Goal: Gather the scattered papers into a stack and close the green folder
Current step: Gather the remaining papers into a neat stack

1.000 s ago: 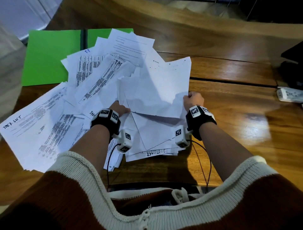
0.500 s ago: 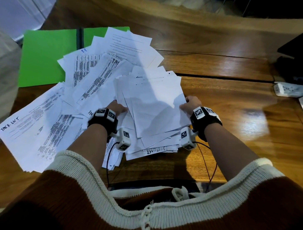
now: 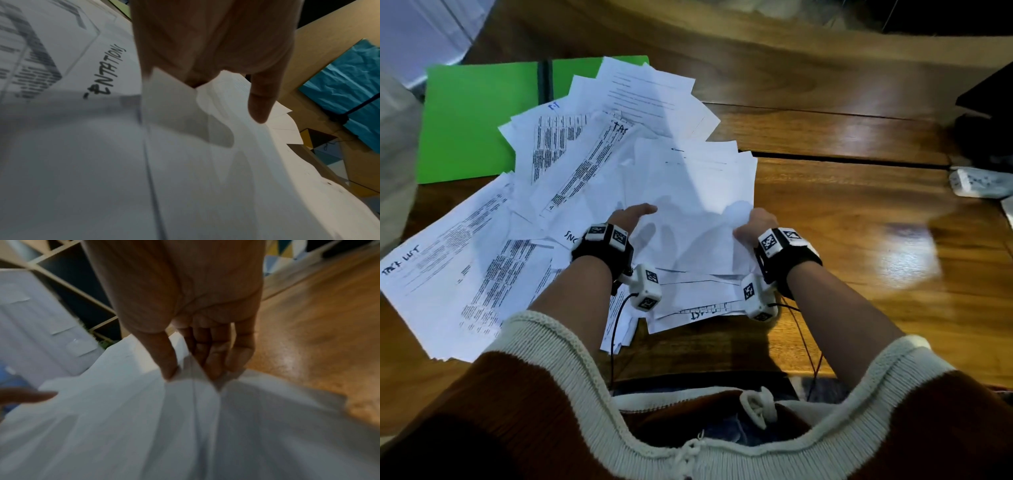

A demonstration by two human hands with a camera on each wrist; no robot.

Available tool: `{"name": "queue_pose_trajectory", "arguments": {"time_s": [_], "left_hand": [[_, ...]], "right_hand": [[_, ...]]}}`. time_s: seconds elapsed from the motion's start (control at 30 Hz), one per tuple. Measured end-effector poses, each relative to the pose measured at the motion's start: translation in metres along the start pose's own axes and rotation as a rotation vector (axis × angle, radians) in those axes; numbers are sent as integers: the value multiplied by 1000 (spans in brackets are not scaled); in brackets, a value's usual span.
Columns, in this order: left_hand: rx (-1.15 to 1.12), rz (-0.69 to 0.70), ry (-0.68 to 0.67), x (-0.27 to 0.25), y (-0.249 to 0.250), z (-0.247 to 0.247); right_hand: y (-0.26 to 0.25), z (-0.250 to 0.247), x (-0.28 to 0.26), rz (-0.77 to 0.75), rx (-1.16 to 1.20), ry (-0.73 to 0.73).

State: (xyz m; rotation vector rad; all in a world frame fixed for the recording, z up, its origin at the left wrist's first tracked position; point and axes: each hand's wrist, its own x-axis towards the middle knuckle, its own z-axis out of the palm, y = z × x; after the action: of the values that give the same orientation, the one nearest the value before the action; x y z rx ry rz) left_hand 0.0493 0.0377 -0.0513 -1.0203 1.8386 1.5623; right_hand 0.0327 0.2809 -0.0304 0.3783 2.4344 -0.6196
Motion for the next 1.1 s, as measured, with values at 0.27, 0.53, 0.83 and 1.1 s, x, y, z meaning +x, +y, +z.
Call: {"name": "queue_pose_trajectory", "arguments": {"time_s": [0.27, 0.53, 0.83, 1.1], "left_hand": [[459, 216, 162, -3, -6, 0], [-86, 419, -49, 1, -9, -3], [-292, 422, -380, -35, 10, -31], [-19, 266, -243, -5, 13, -22]], "right_hand": [[-3, 5, 6, -136, -311, -92], [15, -13, 33, 95, 160, 68], [8, 1, 13, -33, 1006, -165], [2, 6, 0, 86, 979, -101]]}}
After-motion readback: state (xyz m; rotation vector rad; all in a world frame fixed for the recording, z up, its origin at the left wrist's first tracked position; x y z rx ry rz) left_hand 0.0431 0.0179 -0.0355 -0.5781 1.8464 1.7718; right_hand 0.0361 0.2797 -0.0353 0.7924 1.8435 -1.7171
